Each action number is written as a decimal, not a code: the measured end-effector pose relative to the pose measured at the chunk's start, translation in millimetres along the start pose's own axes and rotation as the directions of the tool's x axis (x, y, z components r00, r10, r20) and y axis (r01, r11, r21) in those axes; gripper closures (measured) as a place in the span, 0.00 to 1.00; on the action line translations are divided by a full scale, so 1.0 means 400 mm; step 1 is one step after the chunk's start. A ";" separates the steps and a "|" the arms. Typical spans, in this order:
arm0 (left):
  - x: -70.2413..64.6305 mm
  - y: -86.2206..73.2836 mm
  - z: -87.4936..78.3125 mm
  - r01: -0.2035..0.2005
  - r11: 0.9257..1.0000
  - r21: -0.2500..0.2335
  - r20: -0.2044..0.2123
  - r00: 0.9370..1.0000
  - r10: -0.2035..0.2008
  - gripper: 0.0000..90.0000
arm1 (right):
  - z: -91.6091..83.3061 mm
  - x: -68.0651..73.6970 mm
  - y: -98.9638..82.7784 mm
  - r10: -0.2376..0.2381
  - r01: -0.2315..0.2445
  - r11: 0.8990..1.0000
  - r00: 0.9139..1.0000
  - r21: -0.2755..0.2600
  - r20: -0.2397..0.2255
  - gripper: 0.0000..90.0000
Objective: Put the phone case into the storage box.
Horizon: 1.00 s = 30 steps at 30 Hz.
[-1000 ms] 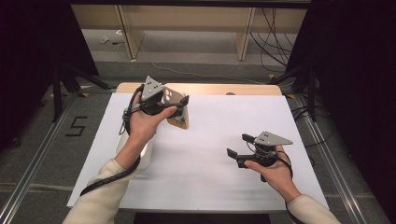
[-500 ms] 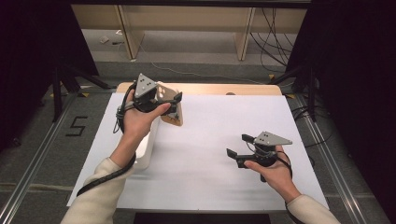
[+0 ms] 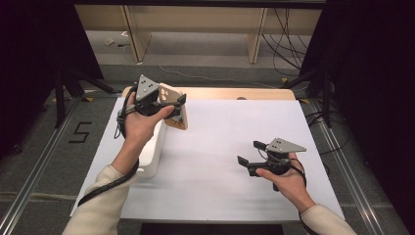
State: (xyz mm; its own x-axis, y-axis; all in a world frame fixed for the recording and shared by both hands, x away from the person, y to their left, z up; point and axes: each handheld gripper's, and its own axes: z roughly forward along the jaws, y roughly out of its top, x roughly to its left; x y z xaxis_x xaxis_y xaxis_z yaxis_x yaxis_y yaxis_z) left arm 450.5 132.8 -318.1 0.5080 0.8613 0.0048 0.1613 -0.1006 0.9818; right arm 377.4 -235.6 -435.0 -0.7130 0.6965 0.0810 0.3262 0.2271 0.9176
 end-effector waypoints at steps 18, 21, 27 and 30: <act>0.021 0.011 -0.014 0.011 1.000 -0.004 -0.019 1.000 -0.011 0.11 | 0.001 0.000 -0.001 -0.002 0.002 1.000 1.000 0.005 0.000 0.17; 0.024 0.013 -0.016 0.010 1.000 -0.007 -0.021 1.000 -0.010 0.11 | 0.002 0.000 -0.001 -0.003 0.003 1.000 1.000 0.004 -0.001 0.17; 0.031 0.017 -0.021 0.007 1.000 -0.007 -0.033 0.999 -0.007 0.11 | 0.002 0.000 -0.002 -0.004 0.004 1.000 1.000 0.004 -0.002 0.17; 0.036 0.018 -0.023 0.008 1.000 -0.007 -0.037 0.999 -0.008 0.11 | 0.002 0.000 -0.002 -0.004 0.004 1.000 1.000 0.004 -0.002 0.17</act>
State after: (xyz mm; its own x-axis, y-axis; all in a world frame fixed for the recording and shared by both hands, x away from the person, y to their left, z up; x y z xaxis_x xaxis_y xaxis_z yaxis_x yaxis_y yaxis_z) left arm 451.1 149.0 -309.1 0.4753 0.8798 0.0041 0.1590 -0.0905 0.9831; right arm 377.8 -235.2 -436.1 -0.7153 0.6944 0.0784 0.3260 0.2324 0.9164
